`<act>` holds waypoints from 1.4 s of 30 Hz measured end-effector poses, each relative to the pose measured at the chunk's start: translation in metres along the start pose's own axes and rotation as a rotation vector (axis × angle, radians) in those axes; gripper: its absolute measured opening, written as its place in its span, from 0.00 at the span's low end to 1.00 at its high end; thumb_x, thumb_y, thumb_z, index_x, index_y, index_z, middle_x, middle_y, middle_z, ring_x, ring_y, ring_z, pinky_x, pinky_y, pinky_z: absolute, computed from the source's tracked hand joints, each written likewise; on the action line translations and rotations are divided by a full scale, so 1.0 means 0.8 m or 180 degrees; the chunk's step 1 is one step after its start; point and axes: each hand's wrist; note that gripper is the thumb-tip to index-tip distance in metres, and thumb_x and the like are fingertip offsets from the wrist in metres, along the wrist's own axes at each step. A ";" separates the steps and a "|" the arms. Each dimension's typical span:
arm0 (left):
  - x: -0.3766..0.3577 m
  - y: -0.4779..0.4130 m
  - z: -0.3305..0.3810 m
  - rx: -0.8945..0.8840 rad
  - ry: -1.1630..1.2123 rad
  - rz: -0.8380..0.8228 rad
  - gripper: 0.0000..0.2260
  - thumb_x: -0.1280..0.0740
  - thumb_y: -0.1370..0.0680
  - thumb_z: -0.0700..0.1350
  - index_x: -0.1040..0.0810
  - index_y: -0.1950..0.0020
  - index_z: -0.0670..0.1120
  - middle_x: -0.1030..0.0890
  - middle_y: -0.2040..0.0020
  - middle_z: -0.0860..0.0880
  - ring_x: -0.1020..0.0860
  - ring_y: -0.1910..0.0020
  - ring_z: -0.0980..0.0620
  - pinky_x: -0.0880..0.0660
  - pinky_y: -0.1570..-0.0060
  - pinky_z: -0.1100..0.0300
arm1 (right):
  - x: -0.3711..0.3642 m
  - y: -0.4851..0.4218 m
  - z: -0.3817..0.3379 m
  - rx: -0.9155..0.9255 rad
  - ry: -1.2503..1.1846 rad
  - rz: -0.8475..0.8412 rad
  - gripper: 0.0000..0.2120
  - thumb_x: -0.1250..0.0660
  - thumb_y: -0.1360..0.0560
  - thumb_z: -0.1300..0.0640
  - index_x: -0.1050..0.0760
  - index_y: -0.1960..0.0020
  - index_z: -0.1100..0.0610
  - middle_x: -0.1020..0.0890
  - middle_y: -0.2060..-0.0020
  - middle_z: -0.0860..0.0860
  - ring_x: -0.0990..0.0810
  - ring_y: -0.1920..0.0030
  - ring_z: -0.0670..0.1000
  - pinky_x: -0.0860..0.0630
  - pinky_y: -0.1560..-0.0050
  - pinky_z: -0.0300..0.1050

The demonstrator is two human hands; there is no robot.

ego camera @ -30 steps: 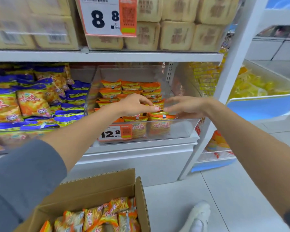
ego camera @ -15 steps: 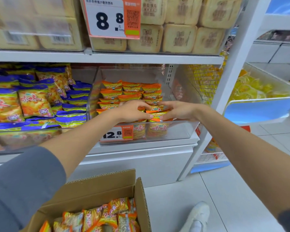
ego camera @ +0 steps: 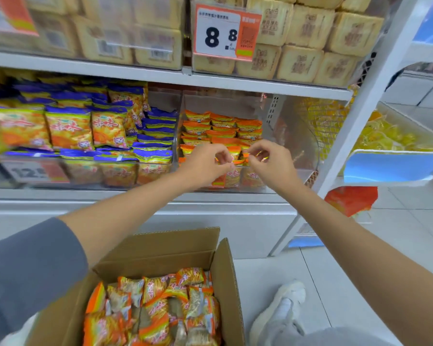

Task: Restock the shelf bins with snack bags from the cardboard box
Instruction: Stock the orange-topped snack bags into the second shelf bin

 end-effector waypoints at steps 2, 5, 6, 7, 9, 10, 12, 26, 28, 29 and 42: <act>0.011 0.048 -0.009 0.0082 0.0198 0.0038 0.04 0.28 0.25 0.43 0.21 0.59 0.47 0.23 0.65 0.56 0.27 0.67 0.61 0.29 0.64 0.63 | -0.025 0.036 -0.021 0.0076 -0.0146 -0.0361 0.05 0.31 0.29 0.63 0.20 0.55 0.56 0.18 0.62 0.49 0.23 0.64 0.49 0.25 0.58 0.43; 0.021 0.128 -0.047 0.0506 0.0312 0.0013 0.06 0.29 0.25 0.40 0.22 0.61 0.47 0.23 0.67 0.55 0.27 0.68 0.63 0.31 0.66 0.69 | -0.070 0.094 -0.035 -0.0028 -0.0120 -0.1116 0.04 0.32 0.28 0.63 0.20 0.55 0.56 0.18 0.61 0.48 0.23 0.63 0.48 0.26 0.58 0.42; 0.022 0.156 -0.066 0.0731 0.0313 -0.0087 0.06 0.29 0.25 0.40 0.22 0.61 0.46 0.24 0.67 0.55 0.27 0.69 0.63 0.32 0.66 0.70 | -0.088 0.113 -0.035 -0.0104 -0.0147 -0.1370 0.04 0.32 0.27 0.62 0.20 0.56 0.55 0.18 0.61 0.48 0.22 0.63 0.48 0.25 0.58 0.42; 0.021 0.184 -0.087 0.0955 0.0285 -0.0225 0.05 0.29 0.25 0.41 0.22 0.60 0.46 0.23 0.66 0.54 0.27 0.68 0.63 0.31 0.65 0.69 | -0.106 0.131 -0.035 -0.0167 -0.0157 -0.1613 0.04 0.32 0.27 0.62 0.21 0.56 0.54 0.19 0.62 0.46 0.23 0.63 0.47 0.26 0.59 0.41; 0.019 0.235 -0.129 0.1298 0.0137 -0.0514 0.03 0.29 0.24 0.44 0.20 0.57 0.46 0.21 0.62 0.54 0.25 0.63 0.61 0.29 0.61 0.67 | -0.145 0.162 -0.031 -0.0236 -0.0094 -0.2113 0.05 0.32 0.26 0.61 0.21 0.54 0.52 0.22 0.63 0.42 0.24 0.62 0.44 0.29 0.59 0.36; 0.018 0.258 -0.148 0.1435 0.0060 -0.0641 0.03 0.29 0.24 0.45 0.20 0.56 0.47 0.21 0.60 0.54 0.24 0.61 0.59 0.29 0.61 0.68 | -0.166 0.176 -0.026 -0.0248 -0.0041 -0.2341 0.05 0.32 0.26 0.60 0.20 0.52 0.52 0.22 0.62 0.42 0.24 0.61 0.42 0.30 0.60 0.33; 0.014 0.296 -0.189 0.1781 0.0050 -0.0792 0.02 0.29 0.24 0.45 0.20 0.56 0.48 0.19 0.59 0.52 0.22 0.58 0.56 0.27 0.60 0.68 | -0.207 0.200 -0.014 -0.0320 0.0026 -0.2709 0.07 0.32 0.25 0.60 0.19 0.49 0.54 0.21 0.59 0.44 0.23 0.59 0.42 0.30 0.60 0.29; -0.061 0.365 -0.284 0.2708 0.0552 -0.1033 0.04 0.32 0.22 0.38 0.21 0.50 0.38 0.22 0.56 0.48 0.24 0.57 0.59 0.29 0.61 0.75 | -0.389 0.288 0.116 -0.0666 0.1435 -0.3379 0.29 0.37 0.21 0.58 0.43 0.23 0.47 0.42 0.24 0.54 0.47 0.24 0.59 0.44 0.26 0.60; -0.062 0.364 -0.284 0.2773 0.0542 -0.1003 0.04 0.32 0.22 0.40 0.21 0.50 0.40 0.22 0.53 0.49 0.24 0.55 0.59 0.29 0.60 0.76 | -0.394 0.291 0.119 -0.0552 0.1533 -0.3207 0.32 0.37 0.24 0.66 0.41 0.24 0.51 0.36 0.29 0.54 0.40 0.29 0.58 0.36 0.30 0.59; -0.062 0.364 -0.285 0.2825 0.0565 -0.0982 0.04 0.32 0.22 0.40 0.21 0.49 0.40 0.21 0.53 0.49 0.24 0.55 0.60 0.30 0.61 0.76 | -0.394 0.290 0.118 -0.0481 0.1593 -0.3103 0.31 0.37 0.26 0.68 0.38 0.25 0.52 0.33 0.32 0.54 0.37 0.32 0.58 0.33 0.33 0.57; -0.035 0.317 -0.236 0.4348 0.3078 -0.0417 0.16 0.30 0.23 0.49 0.23 0.39 0.43 0.20 0.42 0.43 0.21 0.44 0.48 0.20 0.48 0.55 | -0.321 0.252 -0.015 -0.0444 -0.0866 -0.2485 0.16 0.31 0.25 0.65 0.21 0.38 0.57 0.25 0.46 0.49 0.29 0.43 0.45 0.36 0.43 0.31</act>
Point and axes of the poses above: each hand's wrist, its own y-axis away from the middle knuckle, its own x-axis out of the back of the hand, z = x × y
